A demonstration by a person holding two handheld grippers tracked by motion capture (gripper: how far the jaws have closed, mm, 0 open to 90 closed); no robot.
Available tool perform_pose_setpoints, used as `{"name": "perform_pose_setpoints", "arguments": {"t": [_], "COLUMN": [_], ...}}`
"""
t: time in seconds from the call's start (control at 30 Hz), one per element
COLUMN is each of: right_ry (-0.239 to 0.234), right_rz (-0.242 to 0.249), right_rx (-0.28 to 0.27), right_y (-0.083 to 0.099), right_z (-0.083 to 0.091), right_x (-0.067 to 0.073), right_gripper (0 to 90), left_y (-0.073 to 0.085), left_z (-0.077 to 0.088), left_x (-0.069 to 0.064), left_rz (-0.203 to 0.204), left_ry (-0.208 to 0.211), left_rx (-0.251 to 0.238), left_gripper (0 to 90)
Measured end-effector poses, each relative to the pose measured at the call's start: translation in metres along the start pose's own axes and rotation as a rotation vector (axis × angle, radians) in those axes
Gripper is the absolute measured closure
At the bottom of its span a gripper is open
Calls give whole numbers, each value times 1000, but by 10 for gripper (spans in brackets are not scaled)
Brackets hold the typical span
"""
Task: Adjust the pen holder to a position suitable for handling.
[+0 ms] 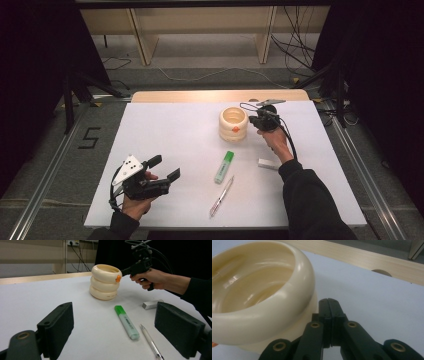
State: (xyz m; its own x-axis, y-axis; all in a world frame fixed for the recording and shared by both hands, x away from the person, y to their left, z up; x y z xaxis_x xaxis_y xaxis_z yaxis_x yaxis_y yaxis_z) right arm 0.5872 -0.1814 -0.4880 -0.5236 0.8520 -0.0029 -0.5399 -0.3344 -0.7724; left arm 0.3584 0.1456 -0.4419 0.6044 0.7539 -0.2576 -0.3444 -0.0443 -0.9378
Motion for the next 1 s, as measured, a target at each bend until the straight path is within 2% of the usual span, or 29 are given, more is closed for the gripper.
{"name": "perform_pose_setpoints", "arguments": {"t": [0.3,0.47,0.6,0.77,1.0], "right_ry": [9,4,-7,-35,-53], "right_rz": [44,37,57,80,96], "right_rx": [26,30,28,29,31], "right_y": [0,1,0,-2,-3], "right_z": [-10,-11,-11,-14,-16], "right_x": [5,7,13,29,40], "right_gripper": [900,900,900,900,900], "left_y": [0,-1,-1,-1,-1], "left_z": [1,0,0,0,0], "left_x": [0,0,0,0,0], "left_rz": [0,7,2,4,2], "left_ry": [1,4,3,5,5], "left_rx": [-2,-5,-3,-3,-3], "left_gripper": [153,153,154,154,154]}}
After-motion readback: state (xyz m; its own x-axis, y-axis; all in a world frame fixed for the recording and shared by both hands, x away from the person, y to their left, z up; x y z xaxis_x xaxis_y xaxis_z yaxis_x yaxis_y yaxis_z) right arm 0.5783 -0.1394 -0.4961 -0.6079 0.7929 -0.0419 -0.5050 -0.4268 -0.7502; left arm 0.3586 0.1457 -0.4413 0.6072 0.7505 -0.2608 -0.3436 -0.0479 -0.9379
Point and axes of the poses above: each handheld gripper's, and its own axes: z roughly backward along the jaws, y roughly out of its underside, x roughly to its left, the point moved 6 cm from there along -z, roughly forward along the jaws, and after that the axes turned 3 degrees about z, right-handed, at the moved point
